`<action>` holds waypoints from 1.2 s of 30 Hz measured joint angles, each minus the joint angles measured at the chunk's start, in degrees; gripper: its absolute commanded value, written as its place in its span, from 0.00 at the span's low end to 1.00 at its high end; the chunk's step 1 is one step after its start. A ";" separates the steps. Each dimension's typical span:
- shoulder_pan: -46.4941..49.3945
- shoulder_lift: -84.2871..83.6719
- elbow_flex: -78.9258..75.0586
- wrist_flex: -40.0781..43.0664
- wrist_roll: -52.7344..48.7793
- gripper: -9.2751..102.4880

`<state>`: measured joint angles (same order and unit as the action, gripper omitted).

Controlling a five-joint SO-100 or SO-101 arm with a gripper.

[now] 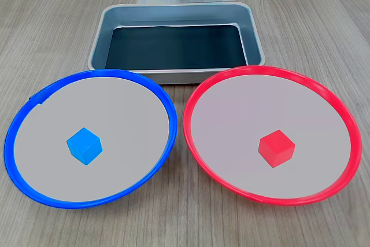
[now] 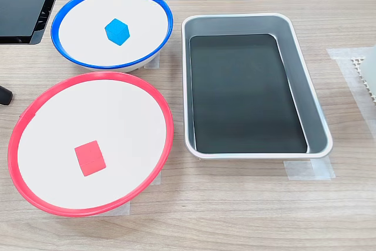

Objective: Move two blocks tray to matching dishes

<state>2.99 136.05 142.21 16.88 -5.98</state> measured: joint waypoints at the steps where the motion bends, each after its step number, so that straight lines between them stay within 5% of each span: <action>1: 0.53 4.83 5.45 0.00 0.26 0.08; 7: -0.18 32.87 29.09 8.44 -0.62 0.08; 19: 0.70 51.94 30.94 37.00 -0.26 0.08; 36: -4.39 53.35 30.94 41.31 -6.15 0.08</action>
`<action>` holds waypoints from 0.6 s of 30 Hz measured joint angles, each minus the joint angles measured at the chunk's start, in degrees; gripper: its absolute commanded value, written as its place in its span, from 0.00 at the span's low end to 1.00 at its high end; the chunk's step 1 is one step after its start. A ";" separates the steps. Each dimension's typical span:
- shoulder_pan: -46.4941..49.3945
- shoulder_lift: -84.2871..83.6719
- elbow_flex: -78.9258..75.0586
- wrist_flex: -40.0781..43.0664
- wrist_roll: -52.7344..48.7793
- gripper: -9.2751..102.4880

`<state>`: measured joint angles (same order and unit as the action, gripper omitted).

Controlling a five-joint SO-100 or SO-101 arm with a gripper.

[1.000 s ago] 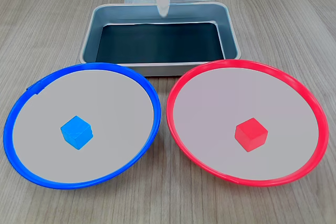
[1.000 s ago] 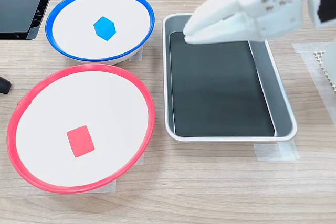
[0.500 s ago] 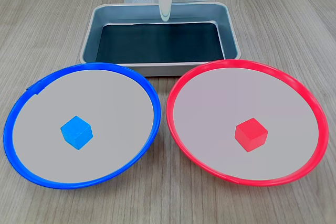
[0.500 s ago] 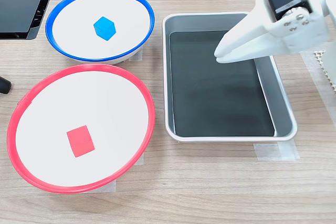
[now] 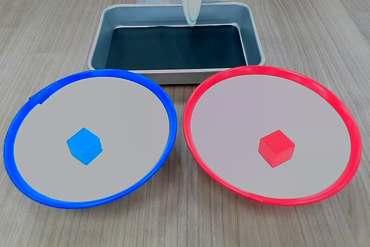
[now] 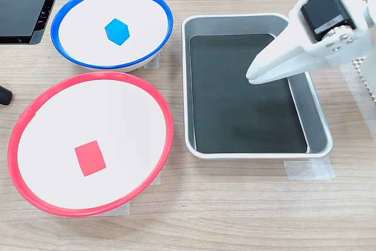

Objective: Move two blocks tray to matching dishes

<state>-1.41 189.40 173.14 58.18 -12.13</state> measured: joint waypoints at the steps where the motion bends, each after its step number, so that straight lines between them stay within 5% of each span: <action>1: -0.97 0.00 0.00 0.35 -1.49 0.08; 5: -4.22 -0.09 0.00 6.15 -14.94 0.10; 9: -0.53 -0.09 0.18 23.91 -51.94 0.09; 18: -1.05 0.00 -0.44 24.70 -56.60 0.09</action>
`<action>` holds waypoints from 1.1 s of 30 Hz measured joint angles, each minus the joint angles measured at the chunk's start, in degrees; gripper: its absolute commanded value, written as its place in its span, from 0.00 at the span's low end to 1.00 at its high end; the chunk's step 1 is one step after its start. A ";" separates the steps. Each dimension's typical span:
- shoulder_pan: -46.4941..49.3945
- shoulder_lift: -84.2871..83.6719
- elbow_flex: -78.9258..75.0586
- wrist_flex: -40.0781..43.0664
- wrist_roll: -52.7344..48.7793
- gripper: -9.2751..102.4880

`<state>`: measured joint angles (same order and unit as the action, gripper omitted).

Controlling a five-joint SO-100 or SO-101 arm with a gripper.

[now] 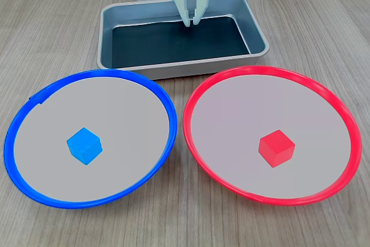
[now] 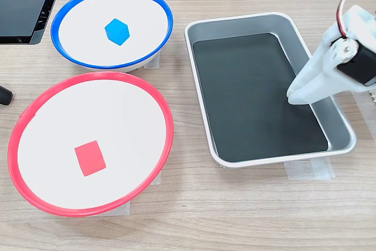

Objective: Move two blocks tray to matching dishes

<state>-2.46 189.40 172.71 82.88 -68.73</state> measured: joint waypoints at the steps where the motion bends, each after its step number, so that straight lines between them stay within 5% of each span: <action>1: -0.79 0.00 0.00 -0.09 0.35 0.09; 3: -1.49 -0.09 0.97 -2.46 5.10 0.09; 9: 3.69 -0.09 0.88 -28.30 51.42 0.08; 11: 3.52 -0.09 0.88 -29.00 58.36 0.08; 16: 8.53 -0.09 0.88 -28.48 68.12 0.08; 33: 11.60 -0.09 0.88 -26.10 70.58 0.08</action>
